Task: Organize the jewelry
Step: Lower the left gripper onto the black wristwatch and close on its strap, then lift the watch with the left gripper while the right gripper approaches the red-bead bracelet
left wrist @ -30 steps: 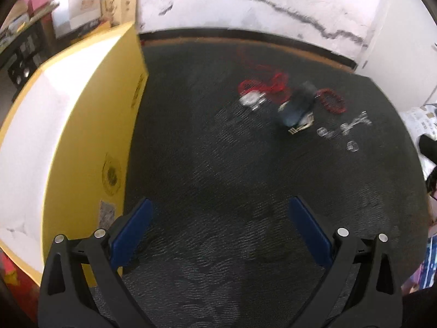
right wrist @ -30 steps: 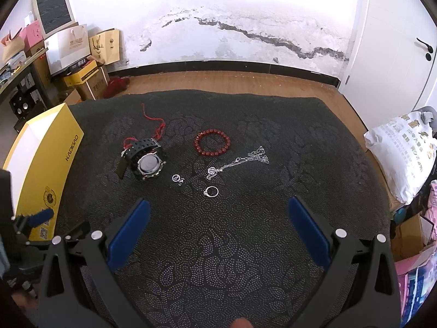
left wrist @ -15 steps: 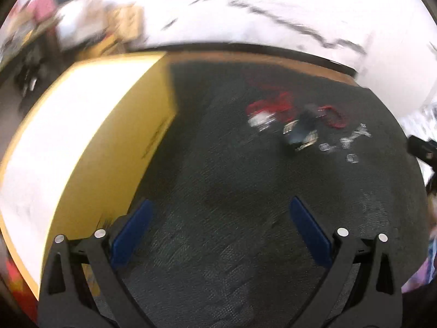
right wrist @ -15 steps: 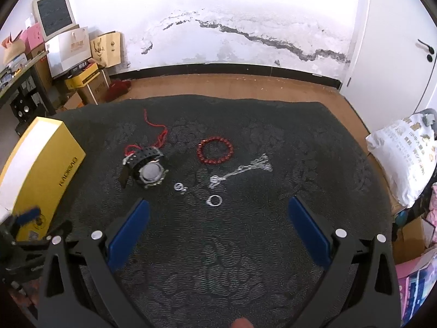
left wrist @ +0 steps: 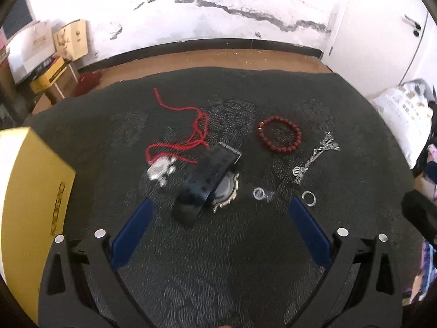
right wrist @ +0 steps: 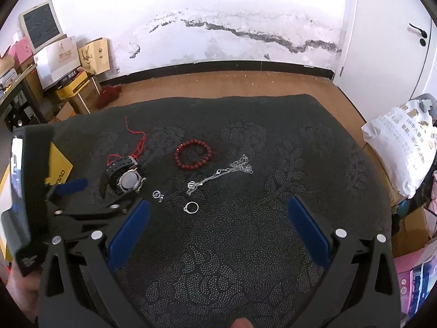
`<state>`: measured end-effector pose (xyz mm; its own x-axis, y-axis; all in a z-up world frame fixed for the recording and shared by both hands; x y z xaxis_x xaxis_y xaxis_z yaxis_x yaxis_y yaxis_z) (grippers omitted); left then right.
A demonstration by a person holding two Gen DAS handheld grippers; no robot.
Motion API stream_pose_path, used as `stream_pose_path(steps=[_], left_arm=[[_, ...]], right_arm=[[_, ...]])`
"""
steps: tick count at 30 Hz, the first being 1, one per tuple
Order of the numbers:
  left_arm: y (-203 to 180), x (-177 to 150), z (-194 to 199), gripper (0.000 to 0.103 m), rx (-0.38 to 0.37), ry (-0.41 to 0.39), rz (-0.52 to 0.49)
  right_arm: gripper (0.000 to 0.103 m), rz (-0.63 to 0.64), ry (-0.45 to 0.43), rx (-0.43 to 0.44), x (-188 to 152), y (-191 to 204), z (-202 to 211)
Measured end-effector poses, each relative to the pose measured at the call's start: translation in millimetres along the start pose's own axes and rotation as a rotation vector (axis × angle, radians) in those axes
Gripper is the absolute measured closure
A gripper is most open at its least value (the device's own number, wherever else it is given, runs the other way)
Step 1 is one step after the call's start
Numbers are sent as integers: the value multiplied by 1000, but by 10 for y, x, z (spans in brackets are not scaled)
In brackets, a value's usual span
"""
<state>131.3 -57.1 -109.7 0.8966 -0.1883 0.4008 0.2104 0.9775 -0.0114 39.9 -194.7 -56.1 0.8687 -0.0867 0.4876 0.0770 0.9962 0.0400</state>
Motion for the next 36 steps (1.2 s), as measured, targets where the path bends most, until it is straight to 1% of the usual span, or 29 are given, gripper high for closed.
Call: stream_pose_path(steps=[2, 3, 5, 9, 11, 13, 14, 15, 16, 18, 19, 20, 21, 24, 28, 30, 36], left_arm=[[0, 48, -105, 5, 33, -5, -23], [37, 64, -196, 5, 37, 9, -15], [132, 92, -336, 5, 18, 37, 13], [246, 98, -394, 5, 15, 39, 46], [164, 84, -329, 5, -16, 15, 26], [46, 63, -323, 11, -14, 15, -17], [-13, 40, -340, 16, -5, 20, -48], [-56, 11, -387, 24, 7, 38, -74], [-68, -7, -429, 29, 14, 51, -77], [-19, -39, -481, 41, 22, 70, -50], [24, -34, -490, 43, 12, 75, -28], [55, -22, -487, 49, 9, 76, -16], [81, 5, -483, 51, 10, 73, -9], [74, 37, -491, 52, 1, 73, -21], [49, 39, -477, 55, -3, 45, -27], [44, 30, -434, 55, -25, 33, -32], [11, -11, -330, 55, -46, -4, -46]], right_arm=[[5, -8, 4, 9, 16, -1, -22], [5, -10, 5, 11, 24, -2, -22], [5, -11, 8, 14, 38, 5, -44], [5, -17, 16, 19, 73, 24, -85], [5, -16, 19, 20, 84, 41, -105], [5, -14, 20, 19, 90, 52, -116], [5, -14, 18, 18, 88, 56, -116], [5, -14, 18, 18, 89, 64, -116], [5, -12, 19, 15, 82, 65, -123], [5, -16, 19, 13, 77, 52, -122], [5, -18, 18, 12, 76, 44, -117], [5, -21, 16, 9, 75, 32, -113], [5, -23, 15, 8, 77, 24, -110], [5, -31, 17, 8, 75, -7, -101], [5, -25, 9, 6, 63, -6, -72], [5, -25, 11, 9, 60, -15, -69], [5, -41, 12, 24, 85, -62, -63]])
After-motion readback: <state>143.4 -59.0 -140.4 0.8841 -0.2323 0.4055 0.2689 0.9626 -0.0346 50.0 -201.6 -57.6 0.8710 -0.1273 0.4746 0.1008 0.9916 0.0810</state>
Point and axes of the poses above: each gripper's, at about its wrist camera, not at the fingertips, and z roughly against the way its jaws point, y to its left, x to its top, the point moved 6 cm from there along -z, roughly the way its jaws point, and after that the axes turned 9 degrees about y, right-handed, at the moved point
